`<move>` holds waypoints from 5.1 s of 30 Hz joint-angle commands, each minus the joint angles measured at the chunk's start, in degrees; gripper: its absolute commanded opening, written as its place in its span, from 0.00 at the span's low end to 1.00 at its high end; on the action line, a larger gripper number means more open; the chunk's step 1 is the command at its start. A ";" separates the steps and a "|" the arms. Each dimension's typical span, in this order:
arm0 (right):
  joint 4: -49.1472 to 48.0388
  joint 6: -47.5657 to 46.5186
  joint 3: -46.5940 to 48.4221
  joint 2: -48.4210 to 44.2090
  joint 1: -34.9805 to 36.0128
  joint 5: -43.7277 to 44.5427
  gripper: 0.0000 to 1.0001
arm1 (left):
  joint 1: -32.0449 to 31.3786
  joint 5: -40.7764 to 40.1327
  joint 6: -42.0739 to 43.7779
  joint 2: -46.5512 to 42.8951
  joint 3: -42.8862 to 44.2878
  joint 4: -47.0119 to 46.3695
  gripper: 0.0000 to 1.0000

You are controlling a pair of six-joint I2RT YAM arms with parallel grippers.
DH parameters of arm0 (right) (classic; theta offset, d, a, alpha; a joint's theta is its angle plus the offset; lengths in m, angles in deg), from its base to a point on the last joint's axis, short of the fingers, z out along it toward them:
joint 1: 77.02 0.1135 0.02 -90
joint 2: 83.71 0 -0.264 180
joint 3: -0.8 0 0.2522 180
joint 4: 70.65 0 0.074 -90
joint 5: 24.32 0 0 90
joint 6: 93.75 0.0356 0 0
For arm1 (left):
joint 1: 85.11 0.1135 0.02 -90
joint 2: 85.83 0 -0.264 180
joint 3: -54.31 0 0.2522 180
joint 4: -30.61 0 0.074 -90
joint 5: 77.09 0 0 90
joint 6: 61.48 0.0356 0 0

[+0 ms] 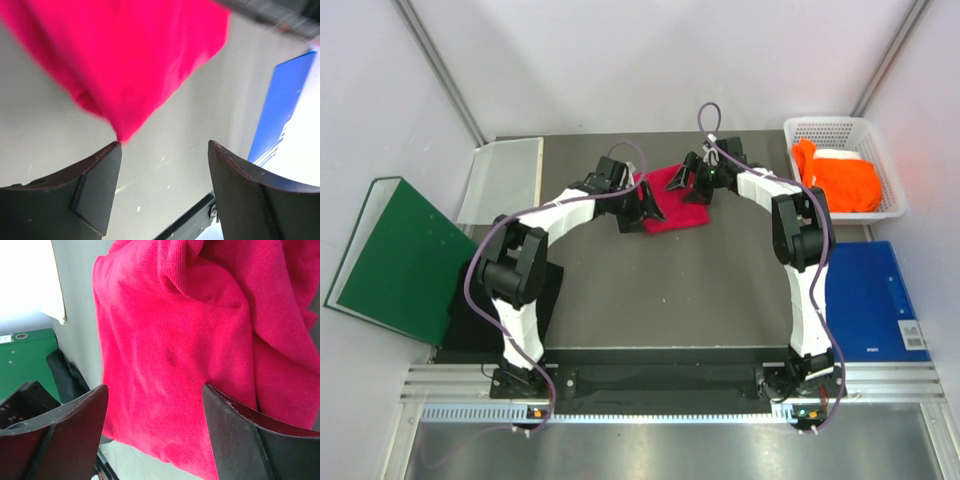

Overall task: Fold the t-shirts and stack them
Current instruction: Smooth out wrinkles on the folded tshirt, then put the neatly folded tshirt into the corner of the board with the left arm

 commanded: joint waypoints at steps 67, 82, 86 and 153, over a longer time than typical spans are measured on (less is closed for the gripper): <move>-2.67 0.19 -7.49 -13.56 -6.91 -5.74 0.77 | 3.45 -42.56 7.76 8.94 2.73 46.07 0.00; -2.50 -1.56 -11.01 -15.75 -8.14 -5.48 0.77 | -3.59 -33.07 6.88 11.36 29.07 48.24 0.99; -2.32 -1.91 -11.97 -16.28 -9.20 -5.47 0.77 | -1.49 -27.62 4.43 2.28 21.33 32.13 0.99; -1.88 -5.87 -25.77 -21.21 -15.88 -8.11 0.78 | 8.09 -9.42 15.15 -0.27 28.53 51.17 0.00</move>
